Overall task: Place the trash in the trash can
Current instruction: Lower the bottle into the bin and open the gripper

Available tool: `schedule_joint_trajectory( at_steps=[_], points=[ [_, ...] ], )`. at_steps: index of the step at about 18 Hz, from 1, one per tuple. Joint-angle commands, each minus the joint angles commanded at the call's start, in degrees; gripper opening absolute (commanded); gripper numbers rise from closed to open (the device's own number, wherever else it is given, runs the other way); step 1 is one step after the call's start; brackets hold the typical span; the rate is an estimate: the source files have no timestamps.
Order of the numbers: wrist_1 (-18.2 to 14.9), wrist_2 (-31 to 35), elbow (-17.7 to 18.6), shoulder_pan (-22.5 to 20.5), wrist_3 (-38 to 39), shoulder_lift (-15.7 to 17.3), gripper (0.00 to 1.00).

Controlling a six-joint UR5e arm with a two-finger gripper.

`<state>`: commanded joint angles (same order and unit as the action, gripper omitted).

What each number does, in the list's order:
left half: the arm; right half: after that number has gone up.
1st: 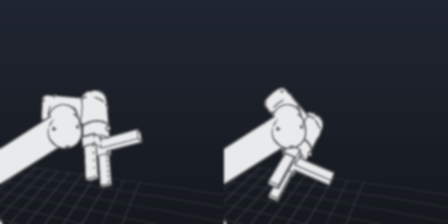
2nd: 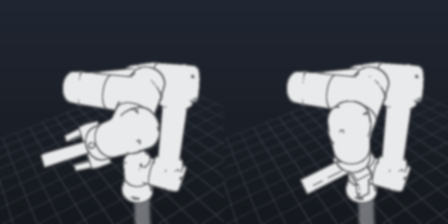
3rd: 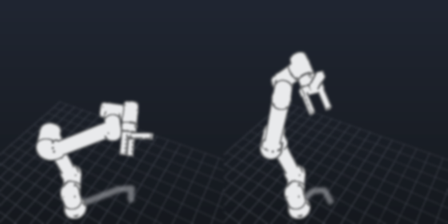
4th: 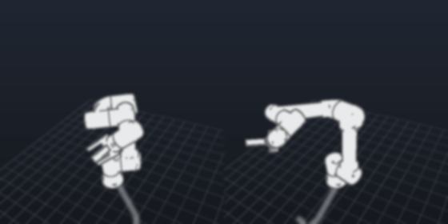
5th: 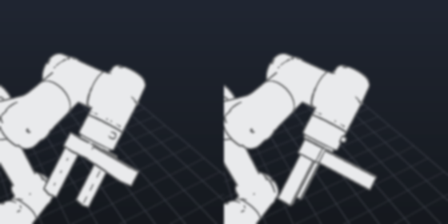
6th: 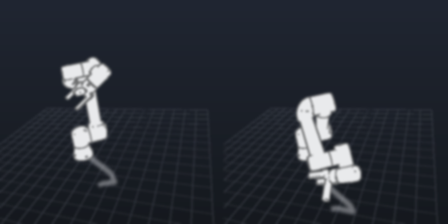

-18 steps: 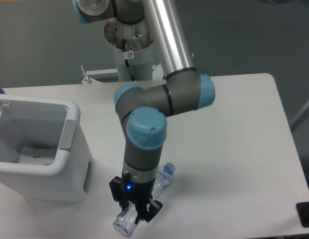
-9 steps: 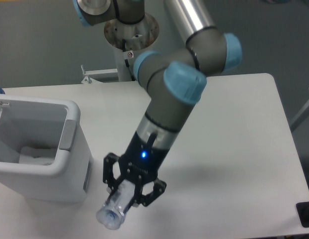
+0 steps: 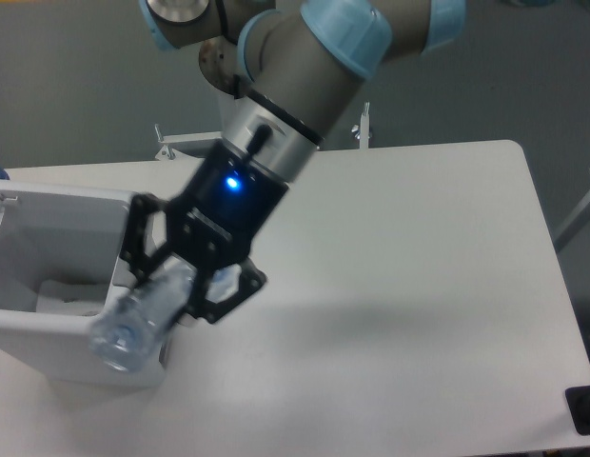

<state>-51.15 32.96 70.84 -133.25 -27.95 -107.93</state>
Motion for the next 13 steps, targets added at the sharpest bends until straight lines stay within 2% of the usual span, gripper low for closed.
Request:
schedule_joint_trajectory(
  at_steps=[6, 13],
  points=[
    [0.1, -1.2, 0.4, 4.0, 1.5, 0.4, 0.51],
    [0.2, -1.1, 2.9, 7.6, 1.5, 0.4, 0.54]
  ],
)
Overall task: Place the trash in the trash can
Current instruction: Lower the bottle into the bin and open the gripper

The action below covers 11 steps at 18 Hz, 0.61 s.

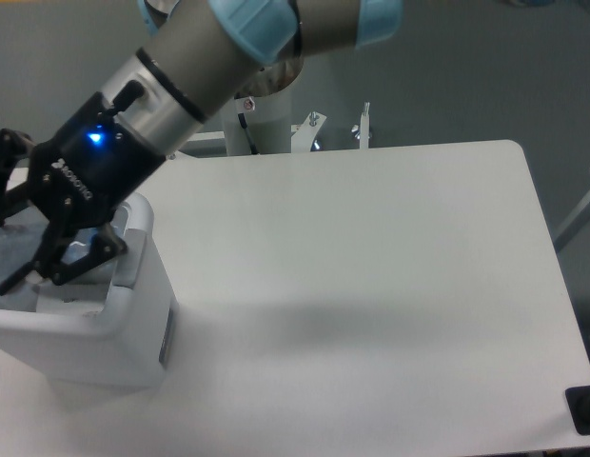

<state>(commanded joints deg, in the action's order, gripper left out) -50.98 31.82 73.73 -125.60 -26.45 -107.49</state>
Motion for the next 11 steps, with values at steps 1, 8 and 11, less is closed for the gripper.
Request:
schedule_joint_trajectory(
  at_steps=[1, 8, 11],
  points=[
    [0.1, 0.0, 0.7, 0.4, -0.3, 0.1, 0.56],
    [1.8, 0.2, 3.3, 0.7, -0.5, 0.5, 0.99],
    [1.9, 0.4, 4.6, 0.6, -0.9, 1.1, 1.00]
  ],
)
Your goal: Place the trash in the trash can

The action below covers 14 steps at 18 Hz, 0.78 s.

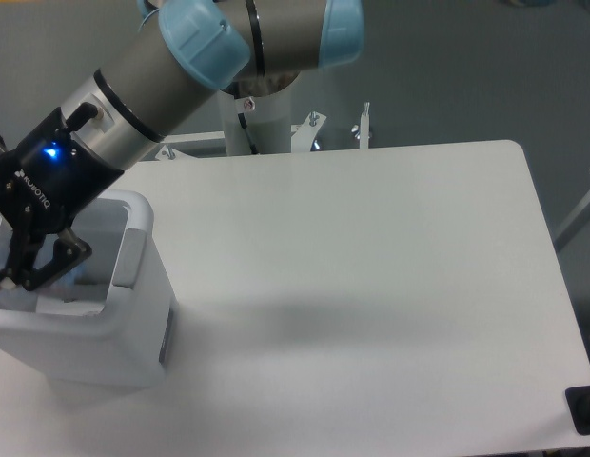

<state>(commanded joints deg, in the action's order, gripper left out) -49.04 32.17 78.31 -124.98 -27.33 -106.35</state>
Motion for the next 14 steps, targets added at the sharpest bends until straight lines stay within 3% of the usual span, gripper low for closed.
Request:
schedule_joint_trajectory(
  at_steps=[6, 14],
  points=[
    [0.2, 0.3, 0.0, -3.8, -0.2, -0.5, 1.00],
    [0.4, 0.4, 4.7, -18.5, -5.6, -0.5, 1.00]
  ],
)
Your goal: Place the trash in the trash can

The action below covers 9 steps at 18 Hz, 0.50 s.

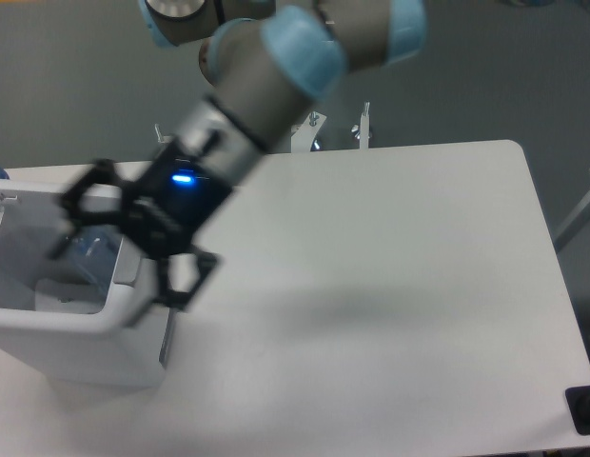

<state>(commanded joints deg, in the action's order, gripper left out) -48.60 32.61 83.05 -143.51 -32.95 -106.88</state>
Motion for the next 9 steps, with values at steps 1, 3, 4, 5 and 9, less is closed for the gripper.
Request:
schedule_joint_trajectory(
  at_steps=[1, 3, 4, 5, 9],
  points=[
    [-0.1, 0.1, 0.4, -1.5, -1.3, 0.0, 1.00],
    [-0.2, 0.2, 0.9, -3.5, -3.0, -0.4, 1.00],
    [-0.3, 0.6, 1.1, -4.8, -3.8, -0.9, 1.00],
    [-0.4, 1.7, 1.4, -5.8, -4.3, -1.3, 1.00],
    [-0.6, 13.1, 2.1, -8.1, -11.1, -2.7, 1.00]
  ],
)
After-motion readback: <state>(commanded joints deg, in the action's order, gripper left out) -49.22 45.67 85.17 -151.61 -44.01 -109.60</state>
